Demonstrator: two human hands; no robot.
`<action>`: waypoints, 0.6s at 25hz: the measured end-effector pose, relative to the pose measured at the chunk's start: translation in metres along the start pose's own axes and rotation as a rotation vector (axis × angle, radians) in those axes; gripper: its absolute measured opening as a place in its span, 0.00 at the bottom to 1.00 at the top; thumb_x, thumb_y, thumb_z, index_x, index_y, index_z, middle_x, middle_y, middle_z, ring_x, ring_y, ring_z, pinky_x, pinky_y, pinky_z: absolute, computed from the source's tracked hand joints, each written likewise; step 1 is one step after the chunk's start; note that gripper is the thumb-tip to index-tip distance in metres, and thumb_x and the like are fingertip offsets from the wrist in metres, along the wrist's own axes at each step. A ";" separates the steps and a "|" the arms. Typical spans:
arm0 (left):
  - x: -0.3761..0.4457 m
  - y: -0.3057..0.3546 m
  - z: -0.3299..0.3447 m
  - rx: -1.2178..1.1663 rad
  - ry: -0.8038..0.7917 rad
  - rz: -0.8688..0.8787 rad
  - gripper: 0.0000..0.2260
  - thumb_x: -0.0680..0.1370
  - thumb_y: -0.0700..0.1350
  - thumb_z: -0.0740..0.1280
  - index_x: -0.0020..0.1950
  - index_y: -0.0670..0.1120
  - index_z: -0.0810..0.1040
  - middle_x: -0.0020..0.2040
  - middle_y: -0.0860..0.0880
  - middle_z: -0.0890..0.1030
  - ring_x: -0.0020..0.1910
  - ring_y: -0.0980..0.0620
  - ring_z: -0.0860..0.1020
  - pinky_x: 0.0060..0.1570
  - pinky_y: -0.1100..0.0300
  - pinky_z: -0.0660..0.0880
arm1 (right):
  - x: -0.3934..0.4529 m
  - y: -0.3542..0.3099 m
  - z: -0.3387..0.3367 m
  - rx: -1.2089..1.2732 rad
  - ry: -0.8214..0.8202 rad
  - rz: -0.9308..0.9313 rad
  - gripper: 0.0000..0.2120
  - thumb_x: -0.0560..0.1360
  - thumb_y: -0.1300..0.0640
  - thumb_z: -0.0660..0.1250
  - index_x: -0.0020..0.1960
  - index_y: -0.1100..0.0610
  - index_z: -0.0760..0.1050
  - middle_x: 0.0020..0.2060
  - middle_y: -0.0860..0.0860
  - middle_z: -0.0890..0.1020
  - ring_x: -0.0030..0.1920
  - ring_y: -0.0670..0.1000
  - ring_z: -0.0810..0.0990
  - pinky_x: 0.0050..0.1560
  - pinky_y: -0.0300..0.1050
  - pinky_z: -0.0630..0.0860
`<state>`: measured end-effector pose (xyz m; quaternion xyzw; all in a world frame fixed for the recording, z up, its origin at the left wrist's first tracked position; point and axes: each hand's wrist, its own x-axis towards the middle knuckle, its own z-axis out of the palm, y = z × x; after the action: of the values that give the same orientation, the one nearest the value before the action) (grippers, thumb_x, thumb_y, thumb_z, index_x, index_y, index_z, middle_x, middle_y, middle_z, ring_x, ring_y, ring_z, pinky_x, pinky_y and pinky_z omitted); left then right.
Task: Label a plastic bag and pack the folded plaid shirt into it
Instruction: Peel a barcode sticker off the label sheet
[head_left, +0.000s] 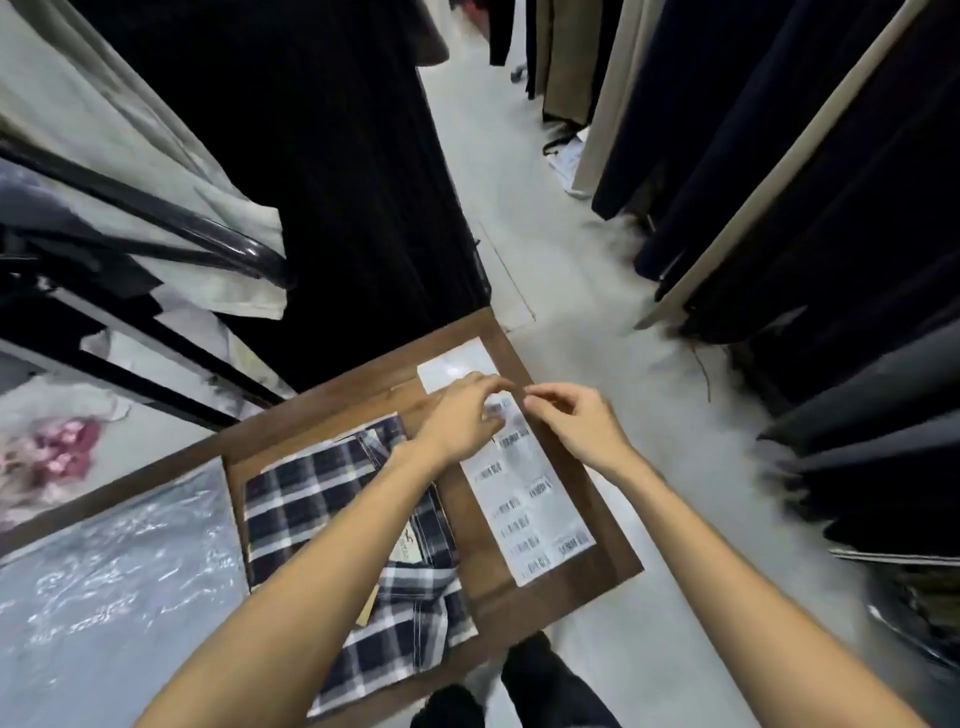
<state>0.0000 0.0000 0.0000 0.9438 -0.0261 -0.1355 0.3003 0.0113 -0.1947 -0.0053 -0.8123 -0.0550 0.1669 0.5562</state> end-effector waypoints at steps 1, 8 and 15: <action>0.005 -0.004 0.004 0.031 -0.055 -0.006 0.20 0.76 0.42 0.71 0.68 0.53 0.77 0.64 0.47 0.78 0.64 0.47 0.75 0.65 0.49 0.71 | 0.003 0.006 0.001 -0.077 -0.022 -0.004 0.05 0.77 0.53 0.73 0.51 0.45 0.86 0.44 0.37 0.86 0.47 0.35 0.82 0.50 0.29 0.73; 0.012 -0.017 0.019 0.206 -0.197 0.009 0.23 0.76 0.50 0.73 0.70 0.60 0.75 0.66 0.51 0.71 0.67 0.48 0.68 0.63 0.48 0.68 | 0.011 0.036 0.013 -0.564 -0.127 -0.089 0.12 0.77 0.54 0.72 0.59 0.52 0.85 0.48 0.53 0.78 0.50 0.53 0.80 0.55 0.44 0.74; 0.011 -0.020 0.014 0.347 -0.260 0.064 0.31 0.73 0.55 0.75 0.75 0.64 0.69 0.69 0.51 0.67 0.68 0.49 0.65 0.58 0.52 0.63 | 0.011 0.037 0.018 -0.584 -0.090 -0.106 0.08 0.76 0.55 0.74 0.54 0.54 0.87 0.46 0.48 0.76 0.51 0.52 0.79 0.54 0.42 0.75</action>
<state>0.0061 0.0069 -0.0247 0.9546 -0.1174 -0.2401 0.1316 0.0120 -0.1898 -0.0470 -0.9257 -0.1673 0.1506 0.3040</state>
